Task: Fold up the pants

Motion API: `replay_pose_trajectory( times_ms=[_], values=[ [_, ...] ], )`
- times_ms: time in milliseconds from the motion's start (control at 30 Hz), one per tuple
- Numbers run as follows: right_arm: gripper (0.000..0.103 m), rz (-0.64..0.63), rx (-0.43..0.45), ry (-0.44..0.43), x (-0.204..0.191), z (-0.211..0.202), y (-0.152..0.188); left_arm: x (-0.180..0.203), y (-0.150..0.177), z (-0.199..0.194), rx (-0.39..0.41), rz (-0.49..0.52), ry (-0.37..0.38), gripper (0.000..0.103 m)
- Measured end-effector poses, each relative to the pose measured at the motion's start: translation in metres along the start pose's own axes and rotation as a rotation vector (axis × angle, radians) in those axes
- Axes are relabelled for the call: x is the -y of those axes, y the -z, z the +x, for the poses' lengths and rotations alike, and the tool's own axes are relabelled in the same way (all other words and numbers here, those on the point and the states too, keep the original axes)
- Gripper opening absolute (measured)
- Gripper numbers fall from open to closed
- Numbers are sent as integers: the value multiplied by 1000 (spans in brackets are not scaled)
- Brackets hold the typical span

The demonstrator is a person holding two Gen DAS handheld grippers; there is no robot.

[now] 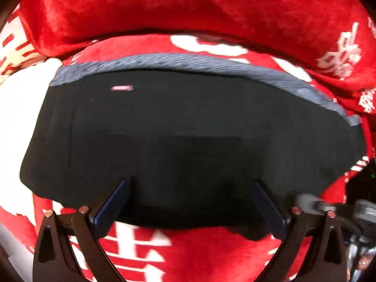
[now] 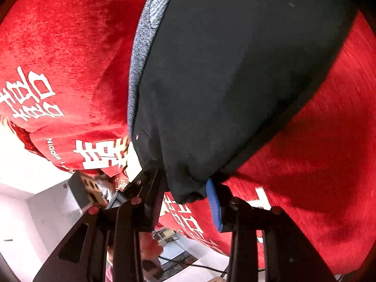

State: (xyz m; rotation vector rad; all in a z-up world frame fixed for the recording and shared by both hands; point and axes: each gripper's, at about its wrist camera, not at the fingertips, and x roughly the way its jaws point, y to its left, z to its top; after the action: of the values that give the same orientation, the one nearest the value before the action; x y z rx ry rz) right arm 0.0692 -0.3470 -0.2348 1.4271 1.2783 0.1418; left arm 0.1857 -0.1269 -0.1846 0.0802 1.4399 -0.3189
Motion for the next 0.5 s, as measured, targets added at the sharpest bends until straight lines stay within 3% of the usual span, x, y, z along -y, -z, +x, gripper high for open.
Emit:
replay_pose_trajectory(
  times_ms=[33,67,133,233,367,400,500],
  values=[
    [6,-10,3,18,-3,-2,-2,5,1,-1,-4,8,2,103],
    [5,-32,5,20,-8,-5,-1,11,2,0,-17,27,-5,97],
    [5,-83,9,54,-18,-11,3,28,13,13,-62,124,-104,87],
    [5,-131,0,165,-14,-8,9,42,32,25,-35,196,-189,87],
    [6,-127,-1,207,3,-10,11,46,35,24,-16,218,-211,87],
    [10,-134,-10,232,1,-11,12,47,35,22,-17,215,-210,87],
    [15,-220,-20,328,-11,-33,14,42,33,10,-29,142,-164,87]
  ],
)
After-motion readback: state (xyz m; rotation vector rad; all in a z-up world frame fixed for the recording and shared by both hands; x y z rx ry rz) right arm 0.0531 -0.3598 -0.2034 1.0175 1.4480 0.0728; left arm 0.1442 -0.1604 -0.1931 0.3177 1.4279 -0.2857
